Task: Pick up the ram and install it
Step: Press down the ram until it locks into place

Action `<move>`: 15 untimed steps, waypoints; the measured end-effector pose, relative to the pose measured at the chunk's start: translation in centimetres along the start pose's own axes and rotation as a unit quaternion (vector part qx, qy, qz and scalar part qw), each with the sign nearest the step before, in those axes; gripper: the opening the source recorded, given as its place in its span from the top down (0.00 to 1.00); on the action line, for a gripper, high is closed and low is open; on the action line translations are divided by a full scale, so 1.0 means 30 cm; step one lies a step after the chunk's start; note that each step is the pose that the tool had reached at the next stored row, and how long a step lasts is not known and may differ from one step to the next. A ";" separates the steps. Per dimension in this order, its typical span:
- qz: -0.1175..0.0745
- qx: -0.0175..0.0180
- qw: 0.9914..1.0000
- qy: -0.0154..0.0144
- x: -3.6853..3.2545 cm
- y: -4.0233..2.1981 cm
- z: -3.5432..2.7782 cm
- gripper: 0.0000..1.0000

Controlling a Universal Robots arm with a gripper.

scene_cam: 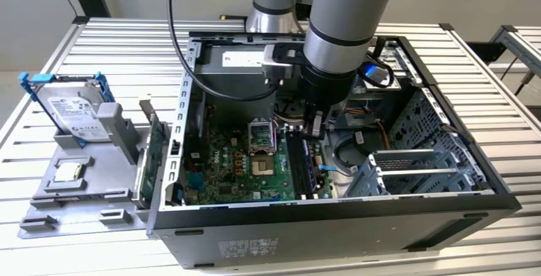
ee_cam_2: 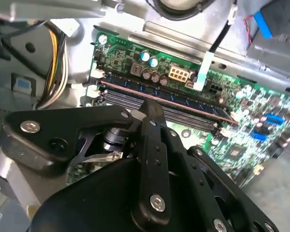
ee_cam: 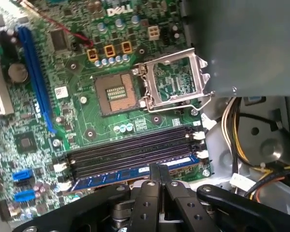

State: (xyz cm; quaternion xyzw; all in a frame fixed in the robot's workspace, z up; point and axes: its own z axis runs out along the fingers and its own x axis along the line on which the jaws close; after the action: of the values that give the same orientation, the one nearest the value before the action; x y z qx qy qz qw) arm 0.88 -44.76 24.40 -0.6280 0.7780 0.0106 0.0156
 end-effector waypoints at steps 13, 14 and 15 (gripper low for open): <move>-0.119 0.001 0.993 -0.002 0.000 0.000 0.000 1.00; -0.127 0.001 0.992 -0.002 0.000 0.000 0.000 1.00; -0.135 0.001 0.991 -0.002 0.000 0.000 0.000 1.00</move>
State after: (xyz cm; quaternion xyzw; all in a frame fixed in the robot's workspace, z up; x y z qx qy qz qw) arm 0.88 -44.75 24.40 -0.7275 0.6858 0.0085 0.0191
